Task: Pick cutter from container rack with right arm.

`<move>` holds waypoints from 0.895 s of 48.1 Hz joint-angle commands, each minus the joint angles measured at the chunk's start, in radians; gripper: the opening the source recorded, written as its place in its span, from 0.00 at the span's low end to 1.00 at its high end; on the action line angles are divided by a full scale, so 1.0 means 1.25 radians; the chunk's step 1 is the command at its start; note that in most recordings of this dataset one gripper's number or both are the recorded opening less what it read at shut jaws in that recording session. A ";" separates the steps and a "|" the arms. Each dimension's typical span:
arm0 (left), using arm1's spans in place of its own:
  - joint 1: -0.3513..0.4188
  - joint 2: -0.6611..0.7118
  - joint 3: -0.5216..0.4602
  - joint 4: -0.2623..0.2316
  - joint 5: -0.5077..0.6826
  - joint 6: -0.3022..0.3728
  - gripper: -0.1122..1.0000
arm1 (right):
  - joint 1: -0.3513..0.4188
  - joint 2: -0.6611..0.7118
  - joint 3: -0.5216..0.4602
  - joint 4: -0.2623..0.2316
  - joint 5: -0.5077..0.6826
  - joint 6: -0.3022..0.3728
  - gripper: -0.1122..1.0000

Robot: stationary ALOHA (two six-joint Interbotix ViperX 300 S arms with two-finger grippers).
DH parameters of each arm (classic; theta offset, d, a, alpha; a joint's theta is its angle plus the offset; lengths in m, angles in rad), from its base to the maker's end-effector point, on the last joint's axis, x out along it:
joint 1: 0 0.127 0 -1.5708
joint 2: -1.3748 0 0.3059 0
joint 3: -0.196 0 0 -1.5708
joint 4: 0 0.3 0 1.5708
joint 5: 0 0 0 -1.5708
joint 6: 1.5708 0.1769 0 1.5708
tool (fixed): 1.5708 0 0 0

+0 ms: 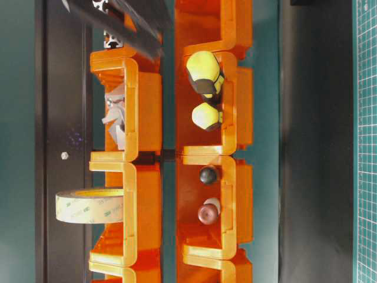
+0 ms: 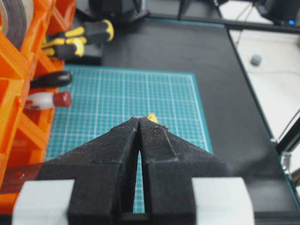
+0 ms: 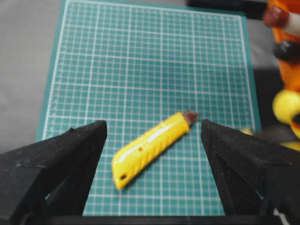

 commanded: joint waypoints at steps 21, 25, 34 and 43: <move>0.000 -0.033 -0.039 0.002 -0.012 0.012 0.10 | 0.002 -0.288 0.124 -0.001 0.018 0.069 0.79; 0.001 -0.043 -0.039 0.001 -0.001 0.011 0.10 | 0.001 -0.309 0.139 0.000 0.025 0.070 0.79; 0.002 -0.048 -0.039 0.002 0.012 0.011 0.10 | 0.001 -0.331 0.163 0.001 0.050 0.072 0.79; 0.004 -0.050 -0.042 0.002 -0.002 0.004 0.10 | 0.002 -0.344 0.179 0.001 0.063 0.072 0.79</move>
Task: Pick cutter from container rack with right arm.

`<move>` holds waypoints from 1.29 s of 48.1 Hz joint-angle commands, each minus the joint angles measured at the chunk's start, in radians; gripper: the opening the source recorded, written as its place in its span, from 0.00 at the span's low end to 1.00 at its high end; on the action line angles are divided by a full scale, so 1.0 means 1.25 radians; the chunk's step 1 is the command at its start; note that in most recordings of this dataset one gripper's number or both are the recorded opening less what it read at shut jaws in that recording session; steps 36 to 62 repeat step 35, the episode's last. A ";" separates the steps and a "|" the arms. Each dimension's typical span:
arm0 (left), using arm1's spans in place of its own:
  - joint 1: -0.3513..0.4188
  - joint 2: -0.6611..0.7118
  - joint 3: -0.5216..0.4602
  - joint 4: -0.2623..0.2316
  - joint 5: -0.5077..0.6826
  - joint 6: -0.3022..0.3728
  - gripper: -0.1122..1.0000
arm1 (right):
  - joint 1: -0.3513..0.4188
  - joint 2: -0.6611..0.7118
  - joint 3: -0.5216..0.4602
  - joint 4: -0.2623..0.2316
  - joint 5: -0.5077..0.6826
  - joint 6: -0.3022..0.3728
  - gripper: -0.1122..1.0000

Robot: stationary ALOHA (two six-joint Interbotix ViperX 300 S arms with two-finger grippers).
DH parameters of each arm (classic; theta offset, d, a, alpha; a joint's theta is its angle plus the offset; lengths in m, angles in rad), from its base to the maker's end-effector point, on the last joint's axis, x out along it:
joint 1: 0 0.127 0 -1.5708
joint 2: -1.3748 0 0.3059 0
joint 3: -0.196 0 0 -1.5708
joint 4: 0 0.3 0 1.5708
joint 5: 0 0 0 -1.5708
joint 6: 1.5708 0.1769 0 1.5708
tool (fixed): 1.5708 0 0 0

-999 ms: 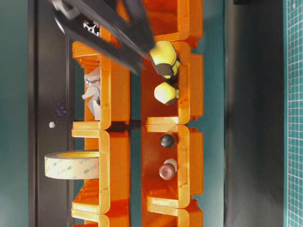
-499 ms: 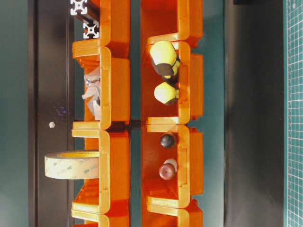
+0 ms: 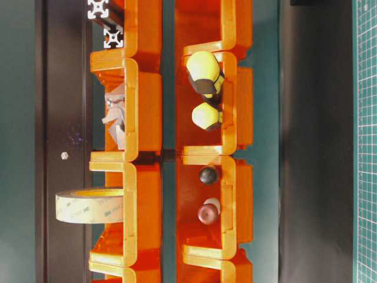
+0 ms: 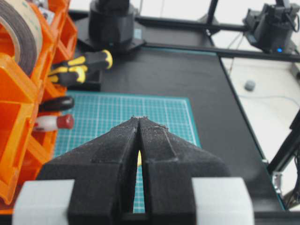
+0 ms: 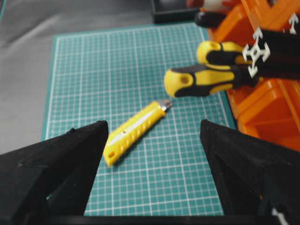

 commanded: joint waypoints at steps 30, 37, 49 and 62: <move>0.001 -0.001 -0.022 0.002 -0.113 -0.009 0.10 | 0.001 -0.039 0.012 0.000 0.009 0.012 0.79; 0.001 0.004 -0.017 0.001 -0.112 -0.010 0.10 | 0.000 -0.056 0.016 0.000 0.009 0.013 0.79; 0.001 0.004 -0.017 0.001 -0.112 -0.010 0.10 | 0.000 -0.056 0.016 0.000 0.009 0.013 0.79; 0.001 0.004 -0.017 0.001 -0.112 -0.010 0.10 | 0.000 -0.056 0.016 0.000 0.009 0.013 0.79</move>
